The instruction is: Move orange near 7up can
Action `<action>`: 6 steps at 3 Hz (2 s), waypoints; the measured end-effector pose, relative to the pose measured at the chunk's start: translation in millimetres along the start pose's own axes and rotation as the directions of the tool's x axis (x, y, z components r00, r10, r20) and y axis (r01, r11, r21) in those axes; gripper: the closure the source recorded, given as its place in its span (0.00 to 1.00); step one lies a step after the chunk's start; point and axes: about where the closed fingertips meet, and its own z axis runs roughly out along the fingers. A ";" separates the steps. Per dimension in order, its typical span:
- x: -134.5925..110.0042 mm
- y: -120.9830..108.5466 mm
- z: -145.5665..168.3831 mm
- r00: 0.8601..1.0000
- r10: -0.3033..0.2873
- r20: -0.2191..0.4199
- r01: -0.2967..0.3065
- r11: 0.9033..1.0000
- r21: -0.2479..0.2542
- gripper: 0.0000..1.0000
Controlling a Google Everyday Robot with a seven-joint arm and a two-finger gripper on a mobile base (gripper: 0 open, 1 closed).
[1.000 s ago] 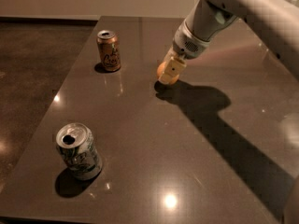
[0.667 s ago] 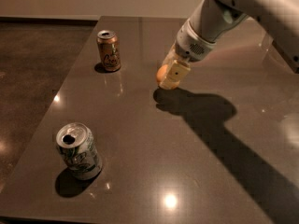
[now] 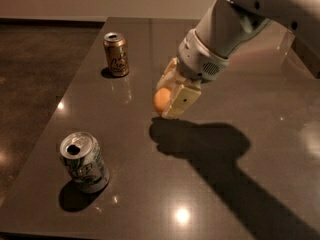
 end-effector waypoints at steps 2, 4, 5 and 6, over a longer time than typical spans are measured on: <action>-39.7 48.1 26.8 0.988 -0.154 0.026 0.156 0.983 -0.100 1.00; -58.2 74.1 63.9 0.967 -0.253 0.015 0.251 0.953 -0.172 0.76; -64.6 81.6 74.2 0.961 -0.276 0.008 0.272 0.943 -0.194 0.52; -69.1 85.7 80.7 0.959 -0.282 0.006 0.277 0.938 -0.209 0.30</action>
Offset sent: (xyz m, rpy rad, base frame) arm -0.0754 0.0564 -0.0165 -0.0049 0.0289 0.2688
